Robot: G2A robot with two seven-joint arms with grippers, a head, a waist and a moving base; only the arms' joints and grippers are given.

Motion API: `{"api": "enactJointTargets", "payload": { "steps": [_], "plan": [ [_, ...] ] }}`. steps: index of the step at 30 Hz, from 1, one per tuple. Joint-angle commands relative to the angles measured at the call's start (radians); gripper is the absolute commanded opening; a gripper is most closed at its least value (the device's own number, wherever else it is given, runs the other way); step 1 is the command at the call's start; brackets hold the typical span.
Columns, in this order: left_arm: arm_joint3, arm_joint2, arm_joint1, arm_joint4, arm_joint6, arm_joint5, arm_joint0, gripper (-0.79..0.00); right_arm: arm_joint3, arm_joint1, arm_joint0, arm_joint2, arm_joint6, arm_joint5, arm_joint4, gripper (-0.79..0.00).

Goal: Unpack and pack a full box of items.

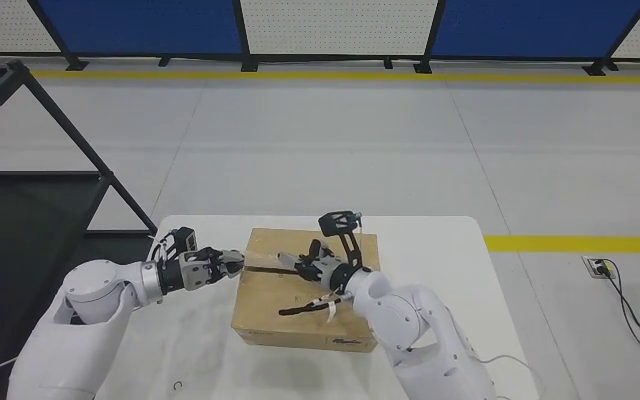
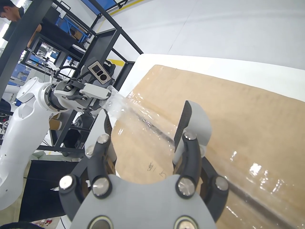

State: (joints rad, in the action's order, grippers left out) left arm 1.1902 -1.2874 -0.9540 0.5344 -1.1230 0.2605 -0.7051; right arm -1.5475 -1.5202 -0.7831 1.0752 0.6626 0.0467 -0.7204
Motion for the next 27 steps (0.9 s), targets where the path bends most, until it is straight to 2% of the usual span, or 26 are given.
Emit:
{"api": "enactJointTargets", "payload": {
  "steps": [1,3,6,9,10,12,18,27],
  "plan": [
    [-0.008,0.004,0.0,-0.008,0.007,0.0,0.003,-0.785,-0.004,0.0,-0.005,0.007,-0.006,-0.016,0.026,-0.197],
    [-0.012,0.011,0.001,-0.018,0.001,0.005,0.008,-0.785,-0.007,0.001,-0.01,0.017,-0.01,-0.029,0.055,-0.209],
    [-0.022,0.02,0.001,-0.033,-0.003,0.006,0.014,-0.785,-0.005,0.003,-0.011,0.029,0.008,-0.053,0.096,-0.145],
    [-0.03,0.029,0.001,-0.037,-0.012,0.008,0.02,-0.785,-0.004,0.006,-0.014,0.04,0.03,-0.078,0.14,-0.129],
    [-0.032,0.031,0.0,-0.038,-0.012,0.006,0.021,-0.785,-0.003,0.006,-0.014,0.044,0.036,-0.081,0.151,-0.105],
    [-0.038,0.035,0.0,-0.038,-0.013,0.007,0.024,-0.785,0.004,0.007,-0.013,0.052,0.05,-0.072,0.18,0.0],
    [-0.052,0.05,-0.002,-0.037,-0.011,0.011,0.032,-0.785,0.042,0.001,0.009,0.051,0.058,-0.013,0.273,0.0],
    [-0.079,0.072,-0.007,-0.039,-0.008,0.005,0.048,-0.785,0.096,-0.001,0.057,0.042,0.146,0.059,0.371,0.0]
  ]
}}
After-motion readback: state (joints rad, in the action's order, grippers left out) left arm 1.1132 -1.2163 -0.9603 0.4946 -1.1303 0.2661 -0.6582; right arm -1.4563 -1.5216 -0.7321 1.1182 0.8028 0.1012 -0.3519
